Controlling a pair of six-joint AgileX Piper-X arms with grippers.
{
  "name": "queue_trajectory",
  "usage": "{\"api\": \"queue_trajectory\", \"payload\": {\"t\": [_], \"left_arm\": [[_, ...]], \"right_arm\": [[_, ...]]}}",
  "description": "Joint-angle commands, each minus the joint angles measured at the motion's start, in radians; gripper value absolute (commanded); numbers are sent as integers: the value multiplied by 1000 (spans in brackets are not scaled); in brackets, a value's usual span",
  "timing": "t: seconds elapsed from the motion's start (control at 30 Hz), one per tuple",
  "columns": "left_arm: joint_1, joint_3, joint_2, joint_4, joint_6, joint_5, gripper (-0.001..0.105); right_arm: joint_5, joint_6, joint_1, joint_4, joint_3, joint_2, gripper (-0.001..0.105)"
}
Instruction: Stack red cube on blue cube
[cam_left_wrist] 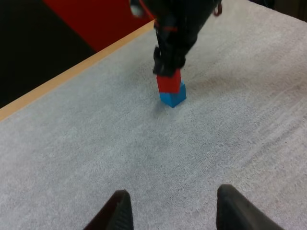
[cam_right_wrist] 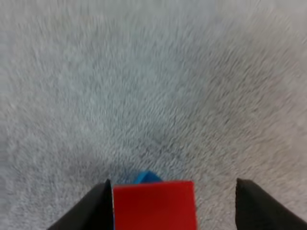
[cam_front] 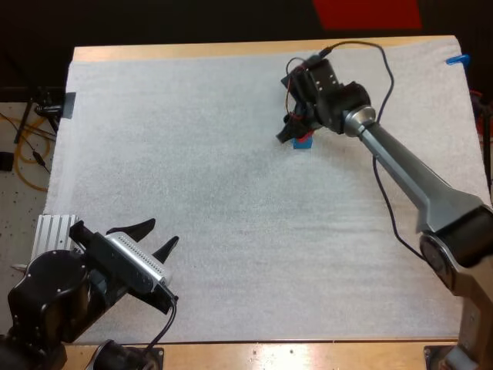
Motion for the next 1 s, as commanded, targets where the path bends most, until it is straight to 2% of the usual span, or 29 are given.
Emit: {"api": "queue_trajectory", "payload": {"t": [0.0,0.2,0.27,0.33,0.4,0.53,0.6,0.67,0.77,0.97], "left_arm": [[-1,-2,0,-18,-10,-13,41],[-1,8,9,-85,-10,-24,41],[-1,22,33,-127,-10,-81,41],[13,29,62,-160,-10,-137,41],[41,34,92,-208,-10,-143,41],[160,33,177,-346,-10,-125,41],[225,33,215,-401,-10,-89,41],[301,33,260,-446,-10,-15,41],[382,33,311,-468,-10,37,41],[457,33,338,-465,-10,40,41]], "right_arm": [[-7,21,-4,18,-6,-53,54],[-19,76,-4,84,-6,-162,54],[-29,144,-15,82,-6,-201,54],[-29,162,-29,80,-2,-223,54],[-25,180,-46,61,17,-248,54],[8,243,-96,-56,123,-323,54],[32,243,-121,-86,185,-367,54],[45,239,-155,-95,262,-431,54],[45,235,-196,-101,352,-517,54],[45,227,-302,-132,543,-730,54]]}}
